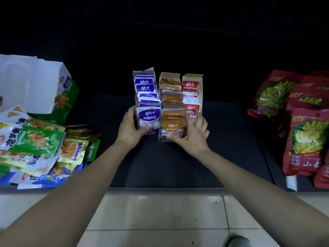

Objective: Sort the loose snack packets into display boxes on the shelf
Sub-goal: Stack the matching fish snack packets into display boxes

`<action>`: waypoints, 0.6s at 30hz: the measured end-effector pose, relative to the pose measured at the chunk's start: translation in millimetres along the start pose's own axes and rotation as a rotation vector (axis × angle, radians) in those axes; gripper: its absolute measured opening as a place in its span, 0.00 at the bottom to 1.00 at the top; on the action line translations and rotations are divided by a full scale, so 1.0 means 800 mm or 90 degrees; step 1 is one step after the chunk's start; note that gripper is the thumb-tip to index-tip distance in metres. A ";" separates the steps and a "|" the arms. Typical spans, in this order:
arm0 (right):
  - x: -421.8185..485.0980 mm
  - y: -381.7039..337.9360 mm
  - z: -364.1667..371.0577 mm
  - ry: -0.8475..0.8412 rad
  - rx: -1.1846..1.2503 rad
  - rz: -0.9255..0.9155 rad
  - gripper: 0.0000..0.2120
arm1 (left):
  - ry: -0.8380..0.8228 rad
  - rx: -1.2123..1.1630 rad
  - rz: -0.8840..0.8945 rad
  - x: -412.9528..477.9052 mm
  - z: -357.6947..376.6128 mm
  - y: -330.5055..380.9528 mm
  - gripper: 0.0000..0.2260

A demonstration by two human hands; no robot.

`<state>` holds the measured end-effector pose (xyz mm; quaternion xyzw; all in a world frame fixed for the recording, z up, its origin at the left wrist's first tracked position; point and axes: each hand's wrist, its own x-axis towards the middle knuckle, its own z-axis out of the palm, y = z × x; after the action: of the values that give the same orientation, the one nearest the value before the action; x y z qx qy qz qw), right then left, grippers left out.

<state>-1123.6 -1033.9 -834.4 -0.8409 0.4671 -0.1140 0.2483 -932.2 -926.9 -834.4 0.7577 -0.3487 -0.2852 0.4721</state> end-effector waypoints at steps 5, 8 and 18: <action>-0.011 0.070 -0.046 0.019 0.005 0.056 0.49 | -0.062 0.005 0.035 0.002 0.077 0.033 0.34; -0.017 0.111 -0.077 0.021 0.008 0.104 0.49 | -0.095 0.017 0.053 0.004 0.128 0.057 0.34; -0.008 0.211 -0.150 -0.015 -0.032 0.144 0.50 | -0.128 0.012 0.073 0.000 0.238 0.099 0.34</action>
<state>-1301.1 -1139.9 -820.1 -0.7903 0.5585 -0.0635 0.2439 -1097.4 -1050.1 -836.3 0.7084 -0.4395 -0.3295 0.4432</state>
